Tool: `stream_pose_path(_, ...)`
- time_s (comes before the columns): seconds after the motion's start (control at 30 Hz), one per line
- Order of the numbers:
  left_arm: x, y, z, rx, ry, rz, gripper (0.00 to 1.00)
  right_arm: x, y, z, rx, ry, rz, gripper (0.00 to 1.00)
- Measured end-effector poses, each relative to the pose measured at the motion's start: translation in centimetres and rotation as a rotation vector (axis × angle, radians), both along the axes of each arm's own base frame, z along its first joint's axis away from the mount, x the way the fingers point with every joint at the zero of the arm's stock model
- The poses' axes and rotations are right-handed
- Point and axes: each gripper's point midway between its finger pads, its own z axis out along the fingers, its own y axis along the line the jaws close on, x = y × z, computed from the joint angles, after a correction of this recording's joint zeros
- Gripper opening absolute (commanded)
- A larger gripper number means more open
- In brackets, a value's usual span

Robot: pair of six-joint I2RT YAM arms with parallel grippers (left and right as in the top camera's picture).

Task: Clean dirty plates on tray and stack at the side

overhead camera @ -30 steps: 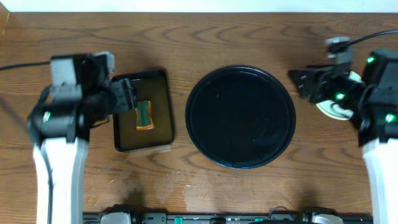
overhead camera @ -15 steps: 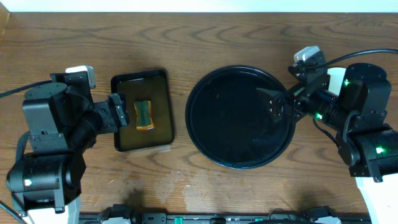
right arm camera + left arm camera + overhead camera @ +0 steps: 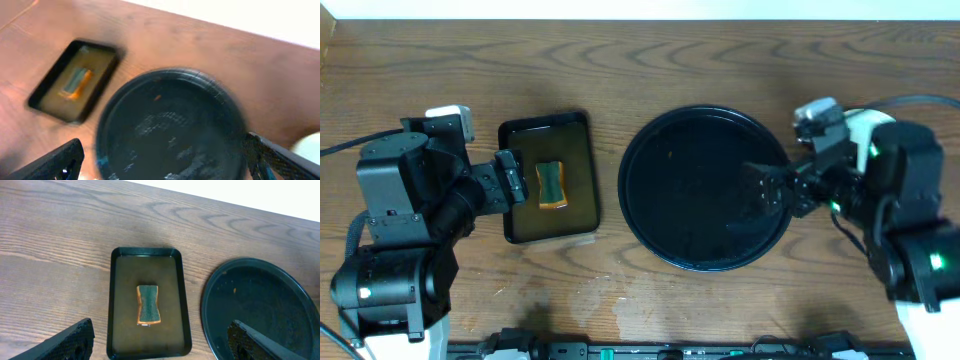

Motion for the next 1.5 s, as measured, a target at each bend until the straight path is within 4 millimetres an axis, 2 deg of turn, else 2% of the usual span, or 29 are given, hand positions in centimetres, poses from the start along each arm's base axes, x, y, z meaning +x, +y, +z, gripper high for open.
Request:
stream_pose_path(0.07,0.0,0.0,0.0,0.0,0.001,0.0,0.87,-0.5,-0.7,1.0,-0.022,-0.103,-0.017,0.99)
stream_pose_path(0.1,0.0,0.0,0.0,0.0,0.002,0.0,0.93,-0.9,-1.0,1.3,-0.029,-0.152,-0.024,0.99)
stream_pose_path(0.2,0.0,0.0,0.0,0.003,0.001,-0.002,0.93,-2.5,-1.8,0.6,-0.047,-0.252,-0.04,0.99)
stream_pose_path(0.23,0.0,0.0,0.0,0.005,0.001,-0.004,0.94,-2.9,-2.0,0.0,-0.052,-0.263,-0.042,0.99)
stream_pose_path(0.4,0.0,0.0,0.0,0.006,0.002,-0.005,0.94,-4.8,-3.0,-6.6,-0.081,-0.271,-0.073,0.99)
stream_pose_path(0.47,-0.1,0.0,-0.1,0.006,0.003,-0.005,0.94,-5.2,-3.3,-8.6,-0.082,-0.294,-0.083,0.99)
stream_pose_path(0.6,0.0,0.0,0.0,0.006,0.002,-0.005,0.94,-5.6,-3.6,-11.2,-0.074,-0.376,-0.101,0.99)
stream_pose_path(0.8,0.0,0.0,0.0,0.009,0.002,-0.007,0.94,-5.8,-3.7,-13.6,-0.058,-0.45,-0.11,0.99)
stream_pose_path(1.03,0.0,0.0,0.0,0.011,0.001,-0.009,0.94,-5.0,-3.6,-14.5,-0.036,-0.534,-0.117,0.99)
stream_pose_path(1.17,0.0,0.0,0.0,0.011,0.001,-0.009,0.95,-4.7,-3.6,-13.8,-0.025,-0.587,-0.124,0.99)
stream_pose_path(1.5,0.0,0.0,0.0,0.011,0.001,-0.009,0.95,-4.6,-3.6,-14.3,-0.026,-0.582,-0.125,0.99)
